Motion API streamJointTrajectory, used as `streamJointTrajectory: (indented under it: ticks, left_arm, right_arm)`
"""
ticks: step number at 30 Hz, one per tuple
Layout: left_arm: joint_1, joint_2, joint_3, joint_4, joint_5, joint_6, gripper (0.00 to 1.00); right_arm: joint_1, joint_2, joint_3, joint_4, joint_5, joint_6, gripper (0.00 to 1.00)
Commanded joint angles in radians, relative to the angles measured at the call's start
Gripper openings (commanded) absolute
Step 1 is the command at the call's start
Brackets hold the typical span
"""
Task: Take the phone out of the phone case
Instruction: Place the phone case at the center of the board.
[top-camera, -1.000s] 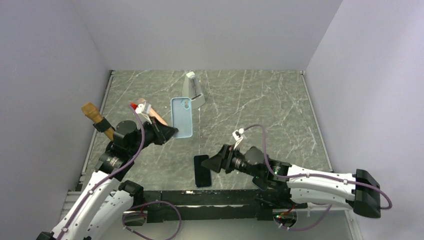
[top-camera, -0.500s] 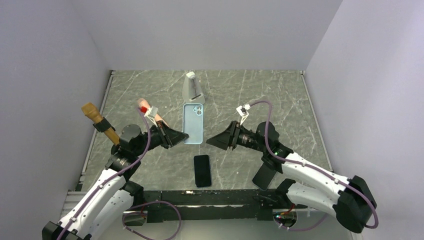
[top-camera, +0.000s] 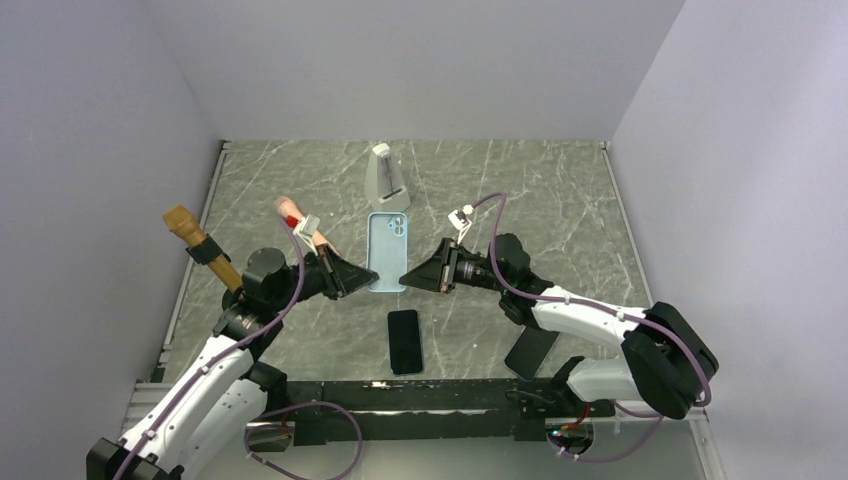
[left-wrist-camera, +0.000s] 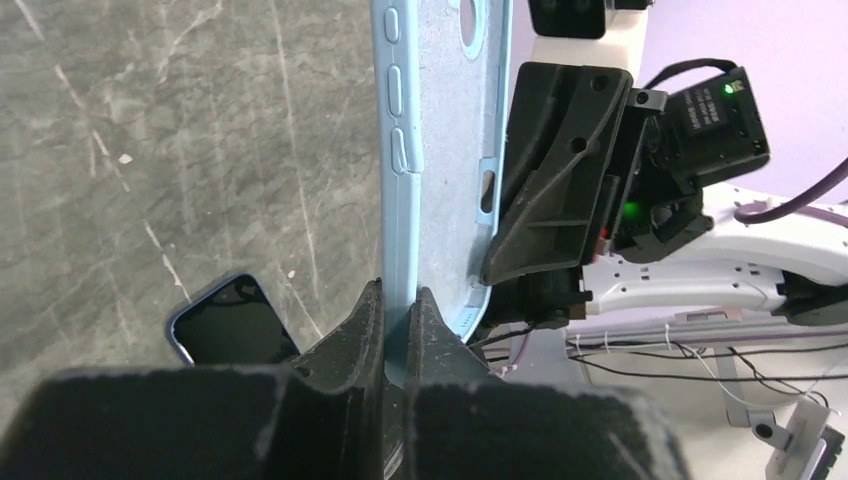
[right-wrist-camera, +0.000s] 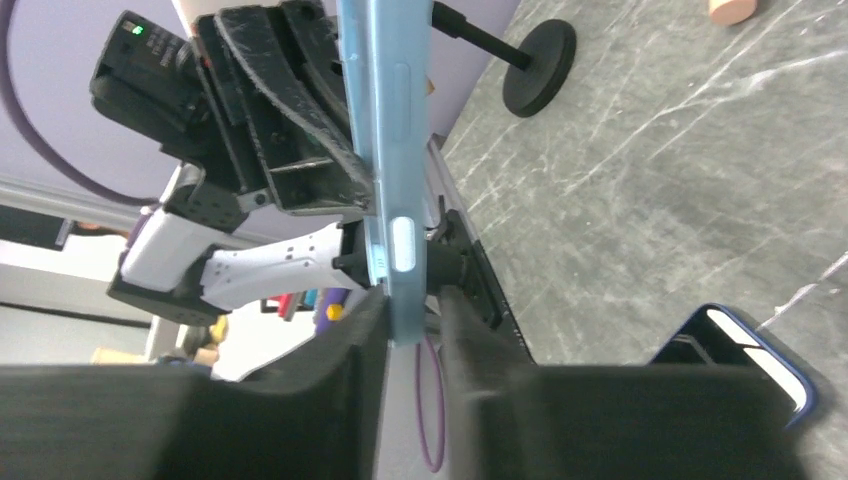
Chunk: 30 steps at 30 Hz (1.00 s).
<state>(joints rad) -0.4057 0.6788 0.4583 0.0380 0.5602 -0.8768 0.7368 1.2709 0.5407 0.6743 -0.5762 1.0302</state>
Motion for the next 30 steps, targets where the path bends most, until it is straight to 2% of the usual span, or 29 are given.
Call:
streamJointTrajectory:
  ticks: [1, 4, 5, 6, 10, 13, 22, 30]
  left_arm:
    - [0.001, 0.034, 0.035, -0.074, 0.004, 0.034, 0.2]
    - [0.001, 0.055, 0.108, -0.255, -0.086, 0.098, 0.79]
    - [0.001, 0.048, 0.128, -0.323, -0.129, 0.121, 0.95]
    - [0.001, 0.036, 0.144, -0.373, -0.171, 0.142, 0.99]
    - [0.001, -0.032, 0.194, -0.508, -0.326, 0.203, 0.99]
    - [0.001, -0.079, 0.211, -0.538, -0.372, 0.235, 0.99]
    - [0.001, -0.129, 0.22, -0.539, -0.359, 0.26, 0.99]
    - [0.001, -0.143, 0.2, -0.541, -0.347, 0.257, 0.99]
  right_arm:
    - [-0.017, 0.032, 0.042, 0.082, -0.004, 0.012, 0.0]
    - [-0.039, 0.034, 0.034, 0.03, 0.015, 0.004, 0.0]
    - [-0.048, 0.031, 0.033, -0.005, 0.023, -0.008, 0.0]
    - [-0.056, 0.032, 0.033, -0.044, 0.028, -0.027, 0.0]
    - [-0.074, 0.07, 0.054, -0.193, 0.019, -0.114, 0.0]
    - [-0.074, 0.116, 0.078, -0.265, 0.038, -0.166, 0.0]
    - [-0.082, 0.34, 0.17, -0.318, 0.073, -0.221, 0.0]
    - [-0.096, 0.467, 0.223, -0.326, 0.13, -0.238, 0.0]
